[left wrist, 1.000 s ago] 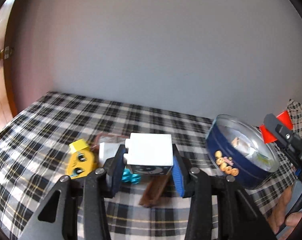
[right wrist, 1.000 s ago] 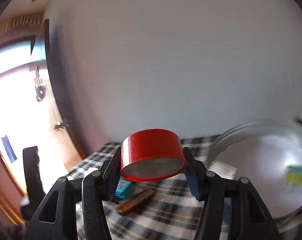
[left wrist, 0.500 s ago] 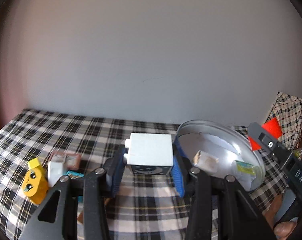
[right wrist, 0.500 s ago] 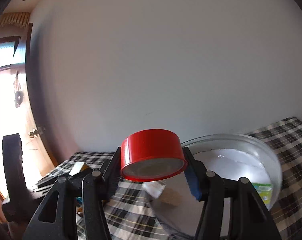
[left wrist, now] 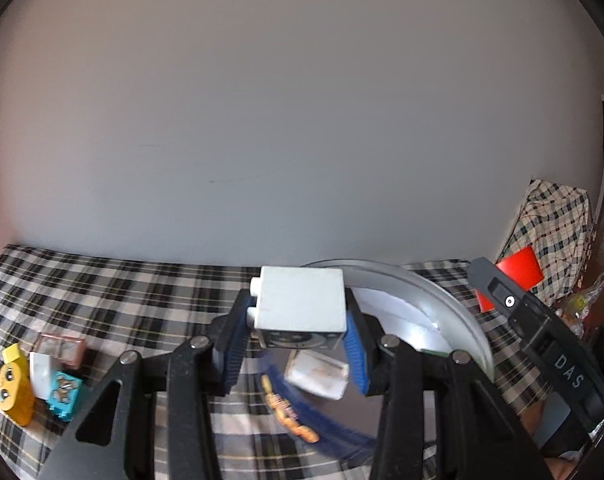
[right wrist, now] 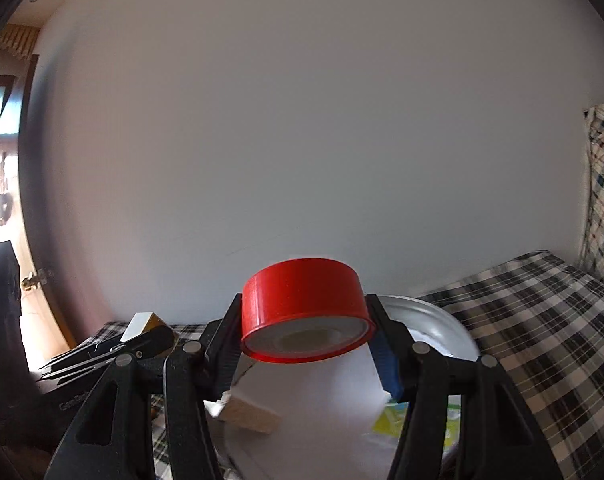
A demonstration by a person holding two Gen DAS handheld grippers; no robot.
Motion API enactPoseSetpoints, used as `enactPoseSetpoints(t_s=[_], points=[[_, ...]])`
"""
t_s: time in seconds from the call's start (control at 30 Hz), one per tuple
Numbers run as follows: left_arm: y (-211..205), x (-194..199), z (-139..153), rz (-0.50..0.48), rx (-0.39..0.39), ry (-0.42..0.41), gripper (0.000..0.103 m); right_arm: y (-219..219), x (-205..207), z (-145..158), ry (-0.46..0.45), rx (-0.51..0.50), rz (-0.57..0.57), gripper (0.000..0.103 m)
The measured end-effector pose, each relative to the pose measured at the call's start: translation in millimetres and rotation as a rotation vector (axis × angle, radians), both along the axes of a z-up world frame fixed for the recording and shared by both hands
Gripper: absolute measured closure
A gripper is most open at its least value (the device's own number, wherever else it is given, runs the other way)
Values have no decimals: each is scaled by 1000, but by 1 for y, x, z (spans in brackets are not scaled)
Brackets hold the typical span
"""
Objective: Organize rigid objects
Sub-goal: 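Lift and carry the tape roll and white block over the blue tin, then open both tools to drop the tape roll and white block into the tin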
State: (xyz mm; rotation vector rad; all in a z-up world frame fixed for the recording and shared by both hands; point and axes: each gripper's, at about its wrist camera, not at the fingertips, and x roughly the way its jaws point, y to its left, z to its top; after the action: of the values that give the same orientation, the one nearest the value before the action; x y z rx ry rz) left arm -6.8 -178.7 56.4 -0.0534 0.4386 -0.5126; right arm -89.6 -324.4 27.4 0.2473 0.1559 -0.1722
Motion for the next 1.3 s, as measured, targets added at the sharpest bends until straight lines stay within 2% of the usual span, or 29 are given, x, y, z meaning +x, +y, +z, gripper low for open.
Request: enactPoseSetpoints(t_s=[0.13, 0.67, 1.3], points=[[-17, 1, 1, -16, 4, -1, 61, -28, -10, -2, 1, 17, -33, 44], [-76, 14, -15, -47, 59, 32, 61, -87, 10, -10, 85, 46, -119, 44], [-106, 27, -35, -1, 173, 73, 61, -98, 40, -27, 265, 3, -147, 44]])
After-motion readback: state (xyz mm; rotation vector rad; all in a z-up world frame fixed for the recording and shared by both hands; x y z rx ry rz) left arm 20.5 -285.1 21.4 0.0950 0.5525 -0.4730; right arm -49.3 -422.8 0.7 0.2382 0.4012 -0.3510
